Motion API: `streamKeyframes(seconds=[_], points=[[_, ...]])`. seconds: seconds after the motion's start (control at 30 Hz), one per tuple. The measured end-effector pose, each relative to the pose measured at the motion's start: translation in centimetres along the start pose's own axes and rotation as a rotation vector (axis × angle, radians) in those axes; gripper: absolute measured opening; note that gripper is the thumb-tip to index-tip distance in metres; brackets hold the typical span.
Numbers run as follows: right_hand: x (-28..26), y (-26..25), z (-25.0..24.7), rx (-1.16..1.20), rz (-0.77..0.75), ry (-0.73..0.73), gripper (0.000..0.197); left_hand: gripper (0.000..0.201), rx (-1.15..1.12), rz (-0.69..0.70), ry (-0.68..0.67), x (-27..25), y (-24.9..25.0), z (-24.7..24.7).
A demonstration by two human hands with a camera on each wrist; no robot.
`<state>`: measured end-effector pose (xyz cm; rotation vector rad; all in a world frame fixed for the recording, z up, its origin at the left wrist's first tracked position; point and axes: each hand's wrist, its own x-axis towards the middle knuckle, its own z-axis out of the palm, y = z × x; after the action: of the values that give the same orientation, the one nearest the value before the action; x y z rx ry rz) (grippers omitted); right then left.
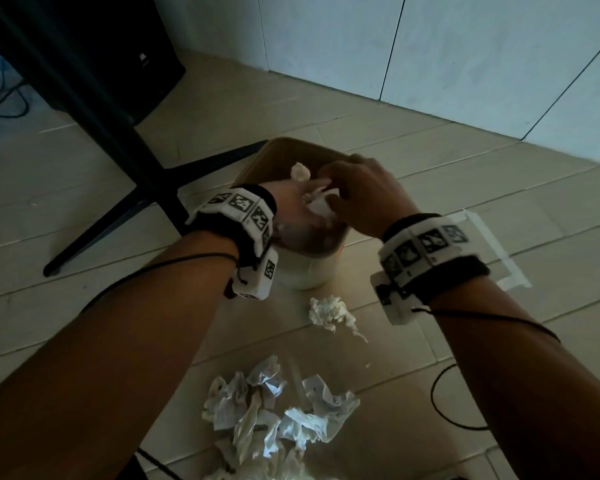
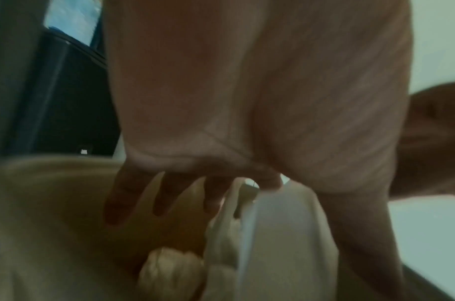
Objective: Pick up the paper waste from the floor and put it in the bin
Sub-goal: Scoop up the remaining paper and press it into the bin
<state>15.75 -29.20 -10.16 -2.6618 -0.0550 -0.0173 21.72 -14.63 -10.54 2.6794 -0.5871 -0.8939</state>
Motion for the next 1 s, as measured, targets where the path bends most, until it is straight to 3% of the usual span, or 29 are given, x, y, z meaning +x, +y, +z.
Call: streamKeyframes(seconds=[0.13,0.2,0.33,0.43,0.5,0.6,0.67,0.73,0.87,0.93,1.0], points=[[-2.7,3.1,-1.5,0.352,0.111,0.320,0.039,0.094,-0.158,-0.002,0.092,-4.4,-0.5,-2.6],[-3.9,4.4,-0.8,0.477,0.231,0.353,0.035,0.090,-0.293,0.045,0.214,-7.1,-0.6,-2.5],[-5.1,6.9,4.1,0.422,0.423,0.137,0.034,0.060,-0.571,0.129,0.571,-11.2,-1.7,0.8],[-6.0,7.3,9.4,0.342,0.456,-0.100,0.032,0.041,-0.722,-0.094,0.787,-12.2,-4.3,6.6],[-6.8,7.4,12.9,0.282,0.430,-0.249,0.036,0.040,-0.696,-0.346,0.735,-11.7,-7.2,11.5],[-7.6,7.0,17.0,0.164,0.344,-0.435,0.050,0.056,-0.556,-0.639,0.366,-11.0,-10.7,18.2],[-8.2,6.8,19.2,0.106,0.273,-0.505,0.057,0.073,-0.557,-0.789,0.194,-11.0,-11.9,21.6],[-9.1,6.7,20.9,0.047,0.224,-0.583,0.061,0.093,-0.617,-0.891,0.107,-11.1,-12.2,23.8],[-10.9,6.1,22.2,-0.037,0.193,-0.705,0.071,0.117,-0.601,-0.908,-0.065,-10.6,-11.5,26.9],[-12.2,5.5,21.8,0.007,0.234,-0.676,0.079,0.113,-0.553,-0.863,-0.056,-9.8,-10.9,27.8],[-13.4,4.5,21.4,0.064,0.278,-0.628,0.087,0.095,-0.431,-0.804,0.021,-9.2,-10.1,27.9]])
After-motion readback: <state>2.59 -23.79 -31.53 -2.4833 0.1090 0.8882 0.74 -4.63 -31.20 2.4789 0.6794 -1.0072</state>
